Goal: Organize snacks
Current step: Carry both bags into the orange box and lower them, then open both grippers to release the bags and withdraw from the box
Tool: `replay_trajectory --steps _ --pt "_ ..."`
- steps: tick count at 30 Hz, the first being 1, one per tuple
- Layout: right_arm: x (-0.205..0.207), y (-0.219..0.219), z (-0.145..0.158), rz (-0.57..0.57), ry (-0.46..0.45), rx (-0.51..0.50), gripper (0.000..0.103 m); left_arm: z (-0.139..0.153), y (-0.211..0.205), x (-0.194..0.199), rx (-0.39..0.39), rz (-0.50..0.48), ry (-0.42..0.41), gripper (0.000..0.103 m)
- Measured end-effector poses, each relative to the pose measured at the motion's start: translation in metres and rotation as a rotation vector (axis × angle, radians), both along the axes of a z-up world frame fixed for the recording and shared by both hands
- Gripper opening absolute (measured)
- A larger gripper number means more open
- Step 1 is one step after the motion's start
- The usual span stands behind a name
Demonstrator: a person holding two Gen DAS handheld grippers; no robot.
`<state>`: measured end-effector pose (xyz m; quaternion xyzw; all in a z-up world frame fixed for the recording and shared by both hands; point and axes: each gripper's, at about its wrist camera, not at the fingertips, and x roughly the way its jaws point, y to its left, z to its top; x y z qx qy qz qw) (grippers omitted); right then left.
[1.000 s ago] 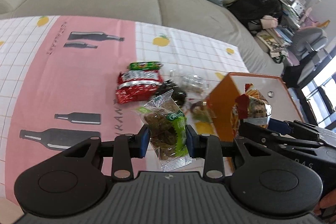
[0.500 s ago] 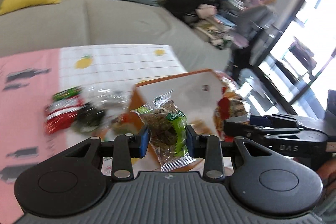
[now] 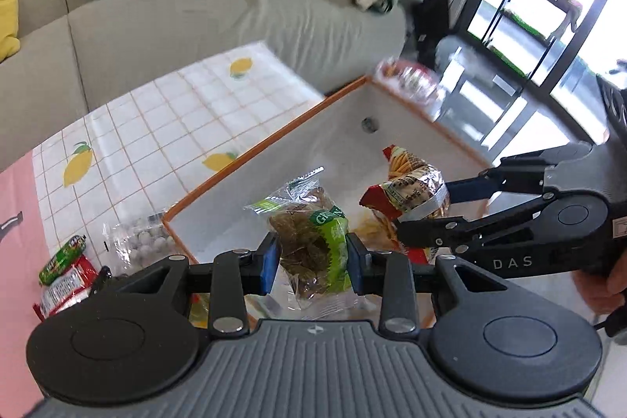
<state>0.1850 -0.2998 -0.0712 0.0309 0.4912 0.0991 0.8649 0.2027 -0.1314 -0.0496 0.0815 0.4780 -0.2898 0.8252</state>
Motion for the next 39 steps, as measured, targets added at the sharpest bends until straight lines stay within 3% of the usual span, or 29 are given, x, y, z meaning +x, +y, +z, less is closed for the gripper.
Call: replay_trajectory --steps 9,19,27,32,39 --pt "0.057 0.013 -0.057 0.079 0.127 -0.069 0.054 -0.046 -0.016 0.034 0.210 -0.045 0.072 0.039" --pt "0.079 0.032 -0.083 0.187 0.159 -0.088 0.055 -0.067 -0.025 0.044 0.353 -0.088 0.078 0.039" --pt "0.083 0.042 -0.094 0.223 0.186 -0.119 0.055 -0.072 -0.030 0.044 0.384 -0.119 0.073 0.040" --pt "0.085 0.043 -0.096 0.227 0.190 -0.120 0.055 -0.065 -0.029 0.042 0.390 -0.135 0.050 0.048" --pt "0.086 0.044 -0.097 0.228 0.189 -0.119 0.056 -0.045 -0.020 0.038 0.333 -0.144 0.020 0.060"
